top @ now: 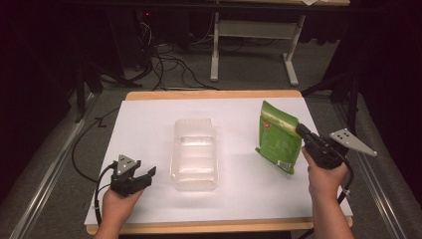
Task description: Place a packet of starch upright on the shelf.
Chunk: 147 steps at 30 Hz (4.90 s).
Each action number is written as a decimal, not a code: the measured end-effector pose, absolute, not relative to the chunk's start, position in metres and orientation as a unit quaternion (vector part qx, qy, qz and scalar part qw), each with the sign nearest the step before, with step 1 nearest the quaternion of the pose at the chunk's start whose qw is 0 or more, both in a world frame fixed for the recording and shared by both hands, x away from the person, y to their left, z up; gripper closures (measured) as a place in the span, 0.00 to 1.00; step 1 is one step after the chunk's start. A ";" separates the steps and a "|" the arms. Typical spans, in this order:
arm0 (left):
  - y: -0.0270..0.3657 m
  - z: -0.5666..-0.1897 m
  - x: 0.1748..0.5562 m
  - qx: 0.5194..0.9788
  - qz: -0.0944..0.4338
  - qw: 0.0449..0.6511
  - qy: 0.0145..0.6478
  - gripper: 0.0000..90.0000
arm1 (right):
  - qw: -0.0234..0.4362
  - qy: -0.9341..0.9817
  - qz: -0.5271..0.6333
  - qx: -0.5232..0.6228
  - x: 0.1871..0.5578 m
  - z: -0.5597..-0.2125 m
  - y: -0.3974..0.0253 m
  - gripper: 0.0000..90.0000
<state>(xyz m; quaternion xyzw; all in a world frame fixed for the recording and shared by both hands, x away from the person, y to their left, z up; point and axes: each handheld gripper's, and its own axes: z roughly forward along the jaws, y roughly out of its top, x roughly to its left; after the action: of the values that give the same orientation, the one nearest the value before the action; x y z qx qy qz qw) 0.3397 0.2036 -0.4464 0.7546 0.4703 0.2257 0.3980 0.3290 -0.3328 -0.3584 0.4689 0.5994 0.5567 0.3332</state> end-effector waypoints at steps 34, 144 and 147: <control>0.199 -0.445 0.338 0.770 0.230 0.395 0.445 0.43 | 0.300 0.640 0.535 0.462 0.325 -0.383 -0.322 0.79; 0.203 -0.444 0.336 0.766 0.238 0.399 0.445 0.42 | 0.178 0.716 0.607 0.295 0.395 -0.342 -0.211 0.91; 0.203 -0.444 0.336 0.765 0.238 0.398 0.446 0.42 | 0.167 0.718 0.613 0.283 0.399 -0.340 -0.199 0.91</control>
<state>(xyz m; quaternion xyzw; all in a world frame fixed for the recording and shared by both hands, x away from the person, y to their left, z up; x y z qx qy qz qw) 0.3362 0.2033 -0.4439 0.7654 0.4459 0.2380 0.3984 0.3990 -0.1990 -0.3399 0.2833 0.7181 0.6132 0.1674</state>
